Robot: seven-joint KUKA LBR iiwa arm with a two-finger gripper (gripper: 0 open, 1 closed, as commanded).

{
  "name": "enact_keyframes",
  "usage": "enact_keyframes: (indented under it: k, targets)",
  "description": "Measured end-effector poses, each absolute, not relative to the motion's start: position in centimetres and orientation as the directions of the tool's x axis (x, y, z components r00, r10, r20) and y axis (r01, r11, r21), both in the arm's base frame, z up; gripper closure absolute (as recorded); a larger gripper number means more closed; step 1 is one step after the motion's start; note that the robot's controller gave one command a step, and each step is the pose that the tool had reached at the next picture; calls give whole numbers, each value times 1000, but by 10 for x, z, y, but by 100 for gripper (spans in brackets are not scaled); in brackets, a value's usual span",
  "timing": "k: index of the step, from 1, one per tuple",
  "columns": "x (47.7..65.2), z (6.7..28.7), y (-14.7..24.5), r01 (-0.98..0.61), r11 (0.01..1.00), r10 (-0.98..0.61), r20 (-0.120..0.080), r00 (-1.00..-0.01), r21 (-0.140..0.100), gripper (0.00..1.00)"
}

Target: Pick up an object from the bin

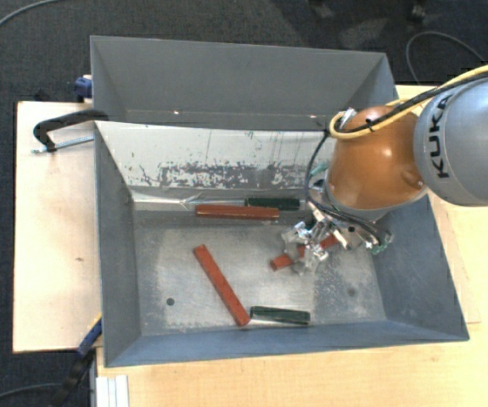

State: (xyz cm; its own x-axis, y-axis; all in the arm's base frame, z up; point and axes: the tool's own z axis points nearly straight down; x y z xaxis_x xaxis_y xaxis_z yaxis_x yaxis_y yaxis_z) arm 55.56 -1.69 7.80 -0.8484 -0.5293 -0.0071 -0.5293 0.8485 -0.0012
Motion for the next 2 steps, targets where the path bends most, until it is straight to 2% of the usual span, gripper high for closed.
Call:
enact_keyframes:
  k: [1,2]
  targets:
    - [555,77,-17,-528,849,-528,-5,-849,-1,0]
    - [547,72,-62,-933,361,-933,-5,-361,-7,0]
